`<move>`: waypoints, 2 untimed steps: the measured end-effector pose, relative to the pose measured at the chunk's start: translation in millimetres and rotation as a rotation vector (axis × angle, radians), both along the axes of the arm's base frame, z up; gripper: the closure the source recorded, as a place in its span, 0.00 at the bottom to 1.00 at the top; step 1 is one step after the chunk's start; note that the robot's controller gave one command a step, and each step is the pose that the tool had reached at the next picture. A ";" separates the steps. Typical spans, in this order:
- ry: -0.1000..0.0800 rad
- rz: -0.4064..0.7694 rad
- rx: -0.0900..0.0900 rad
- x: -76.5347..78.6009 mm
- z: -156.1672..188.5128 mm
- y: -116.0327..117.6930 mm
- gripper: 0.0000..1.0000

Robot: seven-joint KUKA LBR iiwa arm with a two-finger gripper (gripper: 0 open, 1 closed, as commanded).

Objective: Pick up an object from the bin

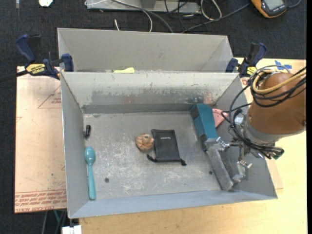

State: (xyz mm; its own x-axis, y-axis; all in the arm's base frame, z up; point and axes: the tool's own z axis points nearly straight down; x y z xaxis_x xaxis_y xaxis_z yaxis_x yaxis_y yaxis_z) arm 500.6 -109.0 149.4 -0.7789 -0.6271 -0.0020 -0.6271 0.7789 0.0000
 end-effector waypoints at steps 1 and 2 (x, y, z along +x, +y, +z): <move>0.004 0.058 0.002 -14.9 -16.6 -7.5 0.00; 0.005 0.466 0.003 6.2 -65.0 -11.8 0.00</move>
Offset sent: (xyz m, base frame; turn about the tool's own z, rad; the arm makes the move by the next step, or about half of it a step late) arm 0.0109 -0.0146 -0.0794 -0.5709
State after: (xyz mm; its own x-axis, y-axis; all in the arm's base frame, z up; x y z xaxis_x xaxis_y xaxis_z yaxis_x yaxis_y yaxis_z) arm 506.9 -120.8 84.4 -0.4139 -0.9103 -0.0019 -0.9103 0.4139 0.0058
